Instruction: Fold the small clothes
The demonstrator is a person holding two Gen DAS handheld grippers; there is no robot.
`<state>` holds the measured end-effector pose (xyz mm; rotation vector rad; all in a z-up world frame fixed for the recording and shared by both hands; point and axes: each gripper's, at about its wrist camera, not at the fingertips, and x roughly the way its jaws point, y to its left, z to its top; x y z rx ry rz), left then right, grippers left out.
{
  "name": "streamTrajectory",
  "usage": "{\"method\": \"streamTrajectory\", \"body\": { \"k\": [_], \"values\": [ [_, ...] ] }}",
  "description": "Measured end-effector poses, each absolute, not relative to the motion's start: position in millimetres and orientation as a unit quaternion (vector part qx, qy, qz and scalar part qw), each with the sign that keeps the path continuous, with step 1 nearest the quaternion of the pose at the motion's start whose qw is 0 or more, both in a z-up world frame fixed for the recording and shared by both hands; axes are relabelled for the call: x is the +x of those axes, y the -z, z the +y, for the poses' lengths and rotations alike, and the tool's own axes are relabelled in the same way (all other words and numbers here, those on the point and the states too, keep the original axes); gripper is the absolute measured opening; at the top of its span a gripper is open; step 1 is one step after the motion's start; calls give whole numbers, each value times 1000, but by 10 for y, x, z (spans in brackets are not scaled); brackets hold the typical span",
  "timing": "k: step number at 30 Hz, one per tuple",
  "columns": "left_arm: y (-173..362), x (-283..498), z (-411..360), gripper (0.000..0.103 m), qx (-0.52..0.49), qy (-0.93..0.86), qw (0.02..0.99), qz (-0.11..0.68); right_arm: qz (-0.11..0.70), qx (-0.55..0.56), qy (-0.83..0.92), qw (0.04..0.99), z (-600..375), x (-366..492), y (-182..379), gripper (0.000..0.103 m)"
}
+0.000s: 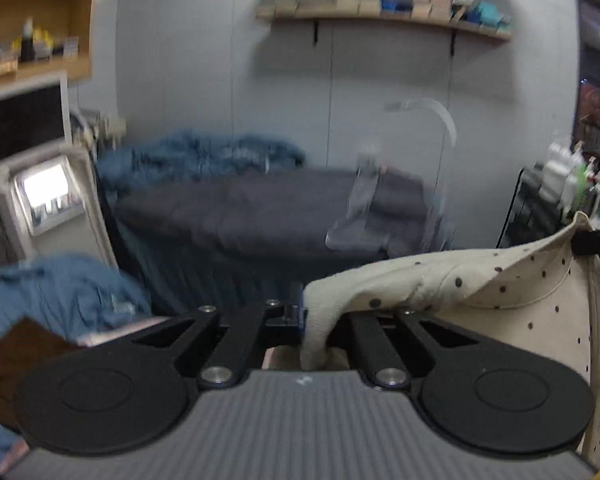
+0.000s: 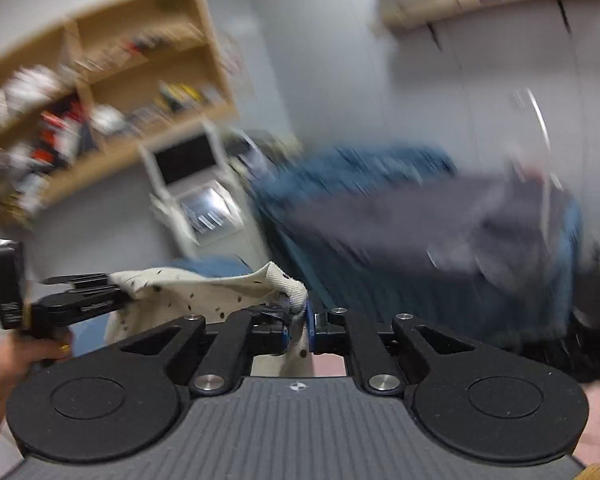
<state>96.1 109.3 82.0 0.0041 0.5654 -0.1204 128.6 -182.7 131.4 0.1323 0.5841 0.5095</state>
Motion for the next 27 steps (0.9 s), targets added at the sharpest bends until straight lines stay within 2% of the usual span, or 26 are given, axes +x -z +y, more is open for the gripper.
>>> {"method": "streamTrajectory", "body": {
  "k": [4,6,8,9,10,11,12,14,20,27],
  "values": [
    [670,1730,1162,7,30,33,914,404,376,37,-150,913,-1483,1944,-6,19],
    [1258,1895,1252,23,42,23,882,468,410,23,-97,907,-1414,2098,472,30],
    [1646,1898,1357,45,41,13,865,501,417,4,-55,907,-1387,1998,709,38],
    [1744,1842,1441,54,40,7,863,503,415,0,-59,908,-1396,1906,769,46],
    [1838,1739,1518,58,37,1,866,499,412,-5,-67,909,-1416,1789,806,53],
    [1902,1648,1625,68,36,-7,867,497,409,-15,-72,910,-1445,1656,826,67],
    [1946,1572,1729,74,36,-17,867,496,406,-26,-76,910,-1491,1518,835,74],
    [1992,1440,1963,76,25,-34,867,497,414,-36,-87,906,-1632,1267,859,74],
    [1545,686,2449,79,-16,-29,867,497,467,10,-63,882,-2093,536,953,74],
    [1455,-391,2487,79,-22,-25,845,534,520,-32,-85,849,-2250,-578,1096,74]
  ]
}}
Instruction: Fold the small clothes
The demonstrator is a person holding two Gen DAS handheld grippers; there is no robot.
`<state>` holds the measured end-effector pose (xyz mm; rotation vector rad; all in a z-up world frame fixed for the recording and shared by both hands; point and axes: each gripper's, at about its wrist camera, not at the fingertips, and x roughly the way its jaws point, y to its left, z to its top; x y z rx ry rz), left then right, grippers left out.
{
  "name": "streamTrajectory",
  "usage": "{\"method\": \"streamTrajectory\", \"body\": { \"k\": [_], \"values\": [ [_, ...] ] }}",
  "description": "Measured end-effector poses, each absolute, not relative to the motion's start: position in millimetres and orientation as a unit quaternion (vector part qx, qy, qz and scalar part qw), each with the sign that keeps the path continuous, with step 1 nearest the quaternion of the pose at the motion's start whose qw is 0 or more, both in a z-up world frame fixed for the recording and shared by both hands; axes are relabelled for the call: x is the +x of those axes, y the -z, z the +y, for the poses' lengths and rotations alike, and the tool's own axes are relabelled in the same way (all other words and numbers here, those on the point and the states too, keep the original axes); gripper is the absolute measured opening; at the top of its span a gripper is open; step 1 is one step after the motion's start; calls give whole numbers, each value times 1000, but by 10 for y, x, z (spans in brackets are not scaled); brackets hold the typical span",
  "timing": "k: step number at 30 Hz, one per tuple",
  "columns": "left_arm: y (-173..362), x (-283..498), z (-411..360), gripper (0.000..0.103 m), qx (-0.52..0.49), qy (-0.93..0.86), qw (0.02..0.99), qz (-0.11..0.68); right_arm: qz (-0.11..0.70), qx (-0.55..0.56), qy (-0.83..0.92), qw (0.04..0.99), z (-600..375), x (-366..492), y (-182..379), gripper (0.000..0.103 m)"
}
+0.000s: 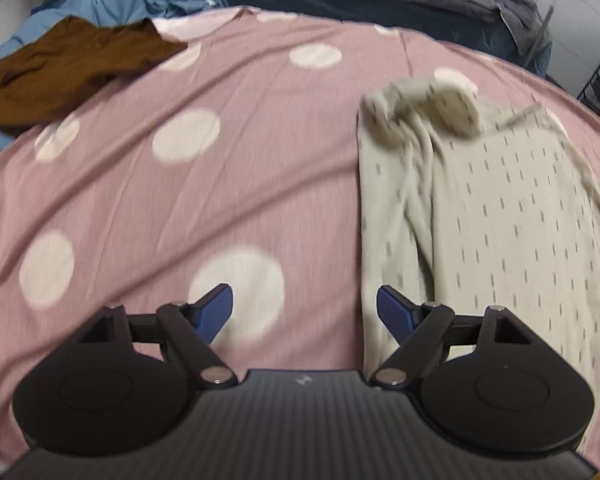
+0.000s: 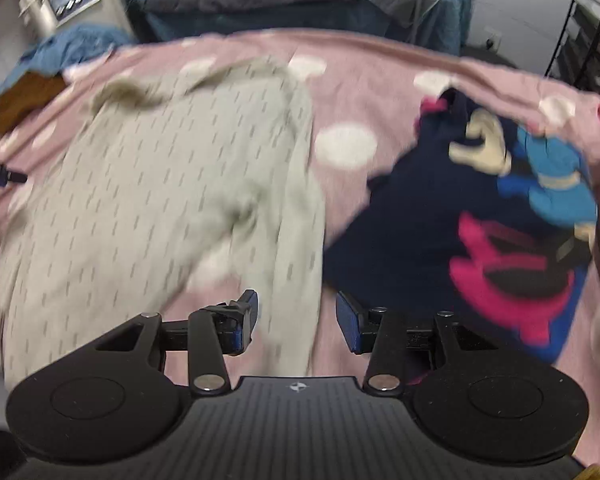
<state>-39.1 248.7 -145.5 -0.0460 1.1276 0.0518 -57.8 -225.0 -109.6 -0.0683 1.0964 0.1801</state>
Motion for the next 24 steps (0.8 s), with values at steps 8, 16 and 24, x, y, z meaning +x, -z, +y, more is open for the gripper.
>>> {"method": "streamTrajectory", "body": {
  "k": [8,16,24],
  "values": [
    [1559,-1087,2211,78,-5,-21,823,567,568,0,-128,813,-2214,-1173,1260,73],
    [1699,-1340,2163,70,-4,-35,817,575,595,-62,-181,781,-1935,-1239,1449,73],
    [1744,-1254,1951,55,-17,-17,817,577,611,-117,-163,766,-1808,-1193,1642,64]
  ]
}}
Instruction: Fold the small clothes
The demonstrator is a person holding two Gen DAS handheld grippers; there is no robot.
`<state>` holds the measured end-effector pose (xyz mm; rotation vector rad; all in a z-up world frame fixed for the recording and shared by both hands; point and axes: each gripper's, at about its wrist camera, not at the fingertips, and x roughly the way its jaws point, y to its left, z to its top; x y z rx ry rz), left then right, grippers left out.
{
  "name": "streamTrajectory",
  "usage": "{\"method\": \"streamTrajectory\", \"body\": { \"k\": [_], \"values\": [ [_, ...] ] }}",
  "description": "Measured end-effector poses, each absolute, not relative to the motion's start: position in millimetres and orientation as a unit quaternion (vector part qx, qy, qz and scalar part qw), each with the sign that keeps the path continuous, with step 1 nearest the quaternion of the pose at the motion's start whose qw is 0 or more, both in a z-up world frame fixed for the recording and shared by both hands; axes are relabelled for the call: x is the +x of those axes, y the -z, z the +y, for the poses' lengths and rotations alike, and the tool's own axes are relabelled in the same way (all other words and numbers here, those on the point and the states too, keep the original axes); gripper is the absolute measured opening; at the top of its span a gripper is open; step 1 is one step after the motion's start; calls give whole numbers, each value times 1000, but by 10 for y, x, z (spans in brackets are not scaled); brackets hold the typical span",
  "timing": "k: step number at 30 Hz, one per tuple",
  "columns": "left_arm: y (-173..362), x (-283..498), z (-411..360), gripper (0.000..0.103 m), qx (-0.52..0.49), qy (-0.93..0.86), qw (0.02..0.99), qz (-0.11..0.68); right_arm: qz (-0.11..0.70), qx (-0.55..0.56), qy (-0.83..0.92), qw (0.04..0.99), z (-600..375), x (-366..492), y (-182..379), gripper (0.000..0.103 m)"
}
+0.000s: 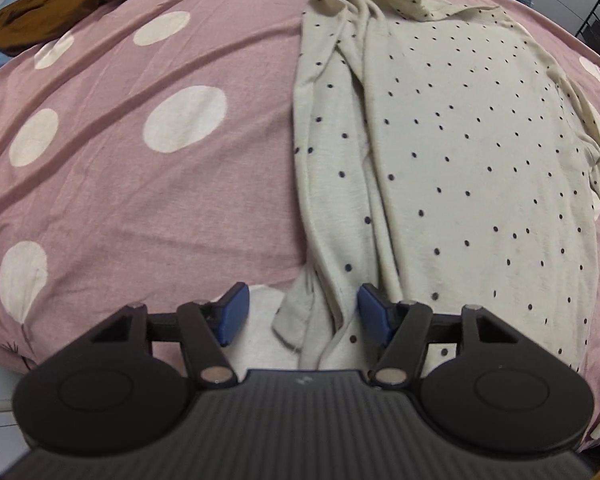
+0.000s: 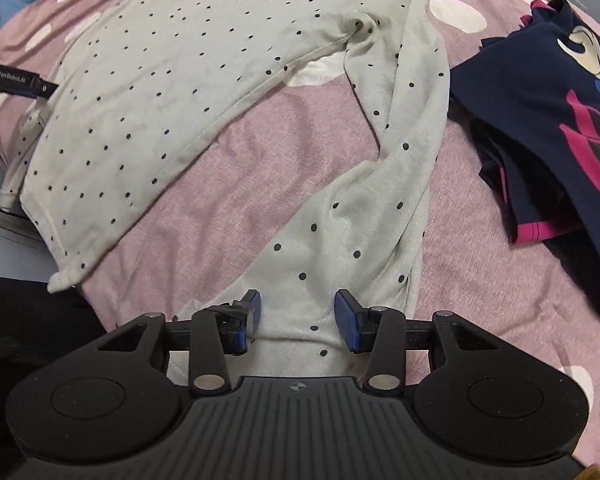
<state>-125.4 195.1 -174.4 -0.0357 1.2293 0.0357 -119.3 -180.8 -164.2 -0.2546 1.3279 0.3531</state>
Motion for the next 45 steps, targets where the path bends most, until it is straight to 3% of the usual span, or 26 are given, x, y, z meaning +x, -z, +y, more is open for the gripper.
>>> {"method": "streamTrajectory", "body": {
  "k": [1,3,4,5,6,18,23,28,30,31,32,33,34,36,38,41,45],
  "values": [
    [1754,-1248,1938,50,-20,-16,818,575,608,-129,-159,767,-1791,-1198,1647,57],
    [1740,-1234,1944,23,-44,-8,819,573,601,-139,-155,772,-1803,-1199,1640,35],
    [1725,-1225,1949,19,-48,-13,818,573,600,-134,-152,774,-1828,-1191,1628,26],
    [1700,-1221,1965,12,-51,-20,820,570,599,-128,-145,777,-1865,-1177,1600,6],
    [1671,-1220,1996,10,-57,-25,822,566,600,-111,-144,779,-1916,-1166,1562,2],
    [1084,-632,3267,8,-71,-225,868,436,518,-15,-84,851,-2423,-980,652,2],
    [1246,-193,3591,9,-44,-270,853,445,465,-34,-12,885,-2838,-750,317,2],
    [1467,-6,3697,21,-43,-294,826,479,461,-52,84,882,-3387,-519,302,2],
    [1514,1,3717,54,-25,-310,814,490,467,-65,110,875,-3474,-477,383,2],
    [1519,-19,3744,61,-21,-316,812,490,470,-61,123,872,-3518,-450,432,2],
    [1504,-57,3769,66,-20,-321,810,491,477,-63,142,865,-3533,-428,473,9],
    [1484,-90,3796,67,-21,-324,809,490,476,-65,157,863,-3524,-418,492,27],
    [1450,-145,3818,69,-19,-326,810,486,463,-71,170,867,-3493,-441,475,35],
    [1388,-258,3835,88,-19,-332,811,480,424,-78,164,887,-3370,-533,377,63],
    [1303,-415,3789,89,-22,-311,828,467,408,-57,97,906,-3198,-600,313,69],
    [1282,-606,3636,91,-20,-267,837,478,466,7,-59,883,-2843,-561,524,80],
    [1378,-842,3407,88,-25,-207,837,507,545,114,-177,811,-2340,-540,1095,76]
  ]
}}
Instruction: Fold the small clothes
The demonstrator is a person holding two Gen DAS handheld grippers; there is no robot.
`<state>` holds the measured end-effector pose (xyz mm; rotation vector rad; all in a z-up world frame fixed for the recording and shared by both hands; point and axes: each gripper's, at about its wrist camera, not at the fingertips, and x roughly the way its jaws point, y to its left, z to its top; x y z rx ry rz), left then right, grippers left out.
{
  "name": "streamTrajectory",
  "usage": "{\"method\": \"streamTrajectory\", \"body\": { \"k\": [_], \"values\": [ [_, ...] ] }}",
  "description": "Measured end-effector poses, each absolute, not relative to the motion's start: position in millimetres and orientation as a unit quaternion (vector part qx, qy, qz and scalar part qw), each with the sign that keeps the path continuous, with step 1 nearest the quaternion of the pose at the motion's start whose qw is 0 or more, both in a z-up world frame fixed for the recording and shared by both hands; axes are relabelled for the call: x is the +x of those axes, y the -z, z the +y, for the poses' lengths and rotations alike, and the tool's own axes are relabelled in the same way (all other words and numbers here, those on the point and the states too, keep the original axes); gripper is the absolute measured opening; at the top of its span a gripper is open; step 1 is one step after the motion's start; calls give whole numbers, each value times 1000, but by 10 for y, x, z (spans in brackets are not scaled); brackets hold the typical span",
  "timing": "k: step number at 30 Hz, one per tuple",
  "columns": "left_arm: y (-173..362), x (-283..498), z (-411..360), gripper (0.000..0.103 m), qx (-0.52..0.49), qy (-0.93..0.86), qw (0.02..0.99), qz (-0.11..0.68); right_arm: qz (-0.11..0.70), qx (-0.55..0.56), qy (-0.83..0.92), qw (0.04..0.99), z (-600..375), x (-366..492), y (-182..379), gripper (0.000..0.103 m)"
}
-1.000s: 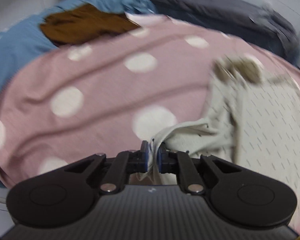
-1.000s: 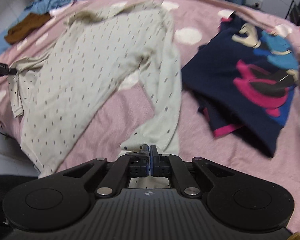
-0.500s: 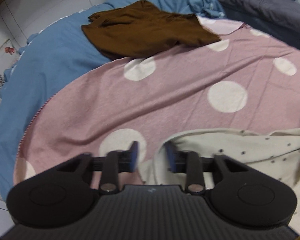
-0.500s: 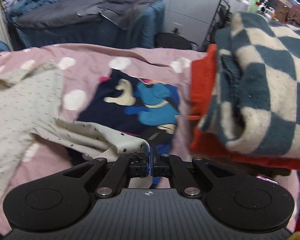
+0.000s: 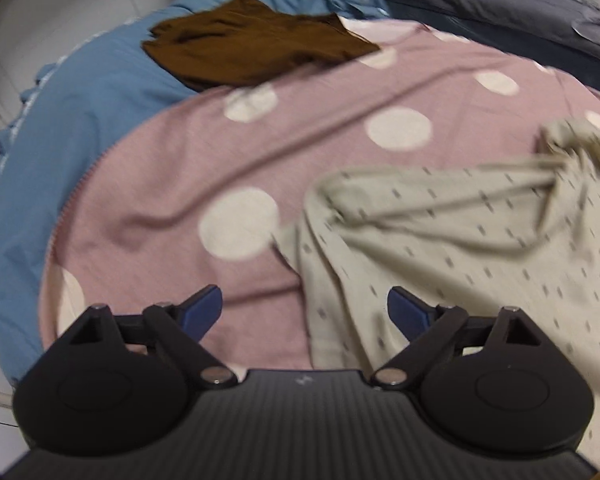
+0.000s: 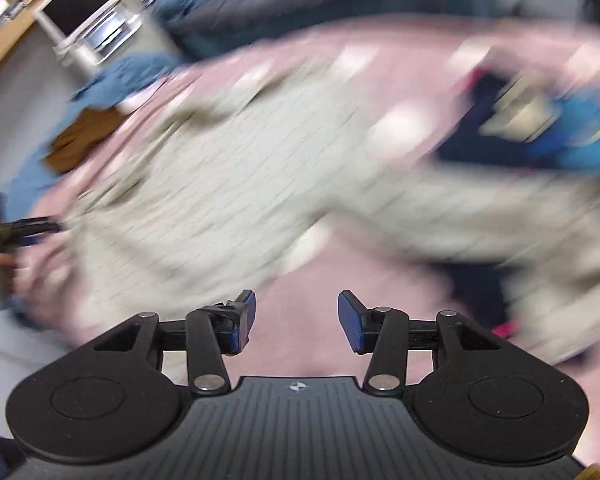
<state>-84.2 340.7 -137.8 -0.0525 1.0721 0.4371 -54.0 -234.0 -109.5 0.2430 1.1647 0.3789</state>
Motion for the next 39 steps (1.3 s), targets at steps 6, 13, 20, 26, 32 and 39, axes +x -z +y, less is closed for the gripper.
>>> {"method": "streamTrajectory", "body": {
  "k": [6,13,20,26,32,39],
  "values": [
    [1475,-1000,3376,52,-85,-162,825,534,626,150,-257,721,-1646,-623,1761,67],
    [1586,-605,3366,52,-43,-79,834,544,672,188,-252,670,-1253,-879,1928,66],
    [1710,-220,3943,62,12,-226,822,523,697,253,-212,636,-1060,-931,2053,69],
    [1403,-231,4230,61,-10,-181,844,505,703,306,-191,613,-1032,-968,2111,69],
    [1202,-273,4158,58,26,-183,852,490,700,311,-190,614,-990,-1003,2123,7],
    [1329,-357,3674,57,38,-2,828,560,699,212,-219,647,-1468,-1150,1462,5]
  ]
}}
